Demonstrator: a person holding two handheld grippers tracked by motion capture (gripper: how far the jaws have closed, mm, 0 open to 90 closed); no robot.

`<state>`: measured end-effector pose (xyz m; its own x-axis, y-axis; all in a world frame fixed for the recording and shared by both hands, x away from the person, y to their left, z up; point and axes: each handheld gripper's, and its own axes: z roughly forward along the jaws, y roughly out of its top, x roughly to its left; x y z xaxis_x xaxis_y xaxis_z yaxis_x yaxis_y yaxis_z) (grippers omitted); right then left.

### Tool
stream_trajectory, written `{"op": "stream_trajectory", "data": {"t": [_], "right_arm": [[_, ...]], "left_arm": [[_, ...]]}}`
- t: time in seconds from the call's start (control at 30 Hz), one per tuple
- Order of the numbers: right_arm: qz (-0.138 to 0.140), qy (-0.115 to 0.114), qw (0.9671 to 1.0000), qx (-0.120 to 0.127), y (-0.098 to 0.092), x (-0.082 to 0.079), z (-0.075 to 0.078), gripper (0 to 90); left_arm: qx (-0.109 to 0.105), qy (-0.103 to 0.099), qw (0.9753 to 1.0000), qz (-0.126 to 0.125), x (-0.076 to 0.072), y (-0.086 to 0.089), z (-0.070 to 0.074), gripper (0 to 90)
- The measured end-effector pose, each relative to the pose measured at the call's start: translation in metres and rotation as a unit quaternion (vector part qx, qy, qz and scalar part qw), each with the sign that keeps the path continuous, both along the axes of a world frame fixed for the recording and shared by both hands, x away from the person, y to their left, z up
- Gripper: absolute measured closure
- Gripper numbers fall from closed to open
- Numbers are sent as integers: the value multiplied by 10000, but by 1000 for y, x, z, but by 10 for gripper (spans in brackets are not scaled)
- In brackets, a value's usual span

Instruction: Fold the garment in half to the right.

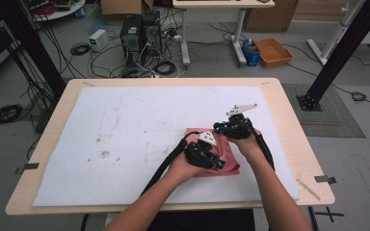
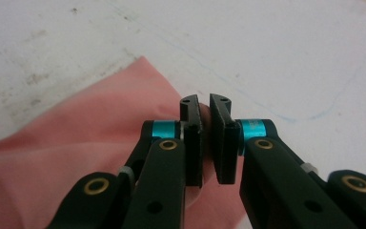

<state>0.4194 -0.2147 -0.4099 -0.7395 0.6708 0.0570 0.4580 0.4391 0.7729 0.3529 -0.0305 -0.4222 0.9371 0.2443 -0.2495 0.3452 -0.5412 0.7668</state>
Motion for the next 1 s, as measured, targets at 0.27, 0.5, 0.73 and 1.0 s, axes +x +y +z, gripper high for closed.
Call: {"op": "stream_trajectory", "data": {"t": [0.27, 0.5, 0.73, 1.0], "right_arm": [[-339, 33, 9991, 233, -15, -3, -3, 553], [-316, -190, 9987, 350, -17, -12, 11, 485], [-71, -292, 9995, 75, -7, -22, 13, 486], [77, 25, 9993, -371, -8, -39, -4, 641]], "left_arm": [[-205, -6, 9995, 237, 0, 2, 3, 542], [-428, -192, 9968, 642, -1, 31, 14, 458], [-476, -402, 9909, 1192, -3, 80, 19, 400], [-452, -548, 9823, 1734, -12, 141, 15, 391]]}}
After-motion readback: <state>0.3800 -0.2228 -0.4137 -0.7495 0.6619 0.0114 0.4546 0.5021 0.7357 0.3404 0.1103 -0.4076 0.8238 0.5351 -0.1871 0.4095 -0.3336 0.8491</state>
